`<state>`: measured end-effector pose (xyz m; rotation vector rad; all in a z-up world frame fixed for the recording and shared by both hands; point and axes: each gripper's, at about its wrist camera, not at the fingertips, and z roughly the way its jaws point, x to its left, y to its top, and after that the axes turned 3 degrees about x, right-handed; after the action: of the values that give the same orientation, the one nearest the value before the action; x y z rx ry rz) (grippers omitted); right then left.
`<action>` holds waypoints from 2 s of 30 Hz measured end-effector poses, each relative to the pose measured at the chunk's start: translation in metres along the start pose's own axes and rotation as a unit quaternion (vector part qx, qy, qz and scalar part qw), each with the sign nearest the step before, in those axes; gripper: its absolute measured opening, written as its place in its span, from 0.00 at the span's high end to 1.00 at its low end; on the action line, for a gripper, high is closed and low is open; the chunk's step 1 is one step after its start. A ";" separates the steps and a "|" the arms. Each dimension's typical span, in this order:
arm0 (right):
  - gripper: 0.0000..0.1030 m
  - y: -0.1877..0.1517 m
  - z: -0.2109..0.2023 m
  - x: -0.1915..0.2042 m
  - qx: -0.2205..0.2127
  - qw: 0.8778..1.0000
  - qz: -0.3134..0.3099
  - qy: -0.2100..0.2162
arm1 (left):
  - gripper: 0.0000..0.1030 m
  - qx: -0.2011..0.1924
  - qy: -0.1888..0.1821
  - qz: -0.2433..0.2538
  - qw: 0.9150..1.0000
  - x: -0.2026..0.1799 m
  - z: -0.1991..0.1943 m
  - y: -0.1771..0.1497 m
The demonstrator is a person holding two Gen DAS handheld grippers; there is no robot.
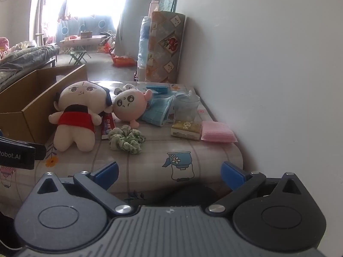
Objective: Organize soft objects
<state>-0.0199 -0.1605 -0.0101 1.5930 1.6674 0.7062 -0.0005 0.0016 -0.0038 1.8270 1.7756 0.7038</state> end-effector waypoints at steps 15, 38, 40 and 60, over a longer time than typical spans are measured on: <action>0.00 0.001 -0.002 0.002 -0.004 1.000 0.000 0.001 | 0.00 0.003 0.002 -0.002 1.000 0.003 0.003 0.000; 0.00 0.003 -0.002 0.006 -0.005 1.000 -0.002 0.002 | 0.00 0.005 0.002 -0.002 1.000 0.005 0.003 0.000; 0.00 0.003 -0.002 0.006 -0.005 1.000 -0.003 0.002 | 0.00 0.005 0.002 -0.002 1.000 0.005 0.003 0.000; 0.00 0.006 0.001 0.012 -0.005 1.000 -0.007 0.004 | 0.00 0.006 0.002 -0.002 1.000 0.007 0.003 0.000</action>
<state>-0.0157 -0.1484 -0.0075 1.5717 1.6776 0.7132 0.0016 0.0083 -0.0062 1.8300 1.7908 0.6975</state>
